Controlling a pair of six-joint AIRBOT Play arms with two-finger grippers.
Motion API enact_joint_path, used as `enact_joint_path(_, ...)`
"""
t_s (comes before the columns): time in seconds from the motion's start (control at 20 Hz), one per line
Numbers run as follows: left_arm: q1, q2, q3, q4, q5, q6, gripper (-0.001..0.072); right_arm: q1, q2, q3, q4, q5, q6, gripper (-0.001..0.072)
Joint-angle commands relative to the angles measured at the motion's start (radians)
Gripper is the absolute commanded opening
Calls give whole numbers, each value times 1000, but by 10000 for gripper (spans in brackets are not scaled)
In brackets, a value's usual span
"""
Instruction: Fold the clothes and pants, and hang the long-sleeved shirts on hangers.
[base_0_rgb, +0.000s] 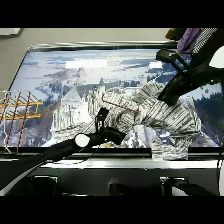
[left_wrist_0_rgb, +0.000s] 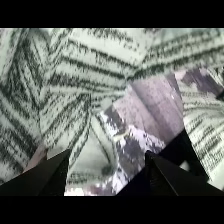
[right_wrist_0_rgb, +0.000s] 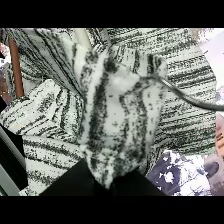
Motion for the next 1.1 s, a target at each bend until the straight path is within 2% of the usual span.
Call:
enact_joint_path(0.0,-34,-90,92,8,89,-42,545,0,1,1,-2,-2,3,25)
enact_joint_path(0.15,-34,-138,134,9,89,26,545,0,1,1,-3,-4,3,25)
enact_joint_path(0.45,-27,-145,133,9,109,226,545,0,1,1,-2,-42,6,26)
enact_joint_path(0.85,28,-91,128,9,108,239,538,0,0,1,-3,-80,6,26)
enact_joint_path(1.05,31,-35,96,85,54,254,537,0,0,1,-3,-87,6,26)
